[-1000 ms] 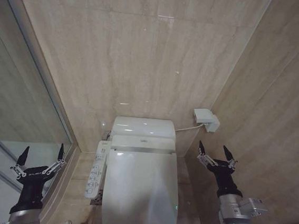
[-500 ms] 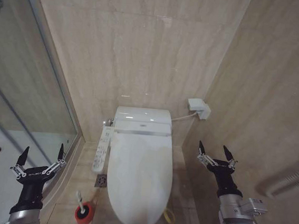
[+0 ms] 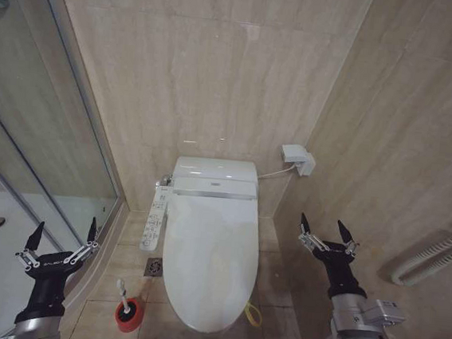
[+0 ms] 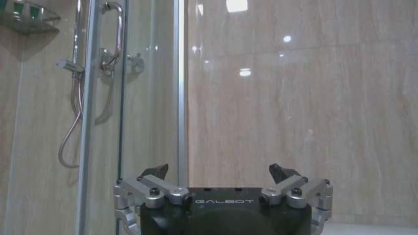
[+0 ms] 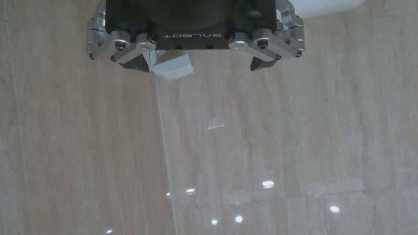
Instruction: Open the toilet lid, clean the toilet bowl with a toilet brush, close the toilet lid, and flush.
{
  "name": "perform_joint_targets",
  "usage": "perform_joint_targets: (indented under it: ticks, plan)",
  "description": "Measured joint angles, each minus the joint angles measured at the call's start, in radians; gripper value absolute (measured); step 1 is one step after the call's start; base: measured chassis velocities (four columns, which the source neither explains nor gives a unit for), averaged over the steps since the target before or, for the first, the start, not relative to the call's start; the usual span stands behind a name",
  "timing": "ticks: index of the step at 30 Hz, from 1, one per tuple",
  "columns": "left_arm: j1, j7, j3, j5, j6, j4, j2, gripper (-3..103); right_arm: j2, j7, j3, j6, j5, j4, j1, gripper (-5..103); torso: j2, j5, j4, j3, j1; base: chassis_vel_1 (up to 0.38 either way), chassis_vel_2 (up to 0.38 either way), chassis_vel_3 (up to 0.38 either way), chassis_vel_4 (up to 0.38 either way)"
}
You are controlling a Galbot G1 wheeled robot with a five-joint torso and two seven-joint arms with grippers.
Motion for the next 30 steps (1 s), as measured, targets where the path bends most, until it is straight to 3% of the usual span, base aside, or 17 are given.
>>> perform_joint_targets:
  ticks: [14,30]
  plan:
    - [0.0,0.0,0.0,0.0,0.0,0.0,0.0,100,0.0,0.0,0.0,0.0,0.0,0.0,0.0,100,0.0,0.0002,-0.0001,0.0,-0.001,0.136,-0.138,-0.13,0.139]
    - [0.001,0.0,0.0,0.0,0.0,0.0,0.0,100,0.0,0.0,0.0,0.0,0.0,0.0,-0.001,100,0.001,0.0002,0.0,-0.001,-0.002,0.279,-0.293,-0.277,0.275]
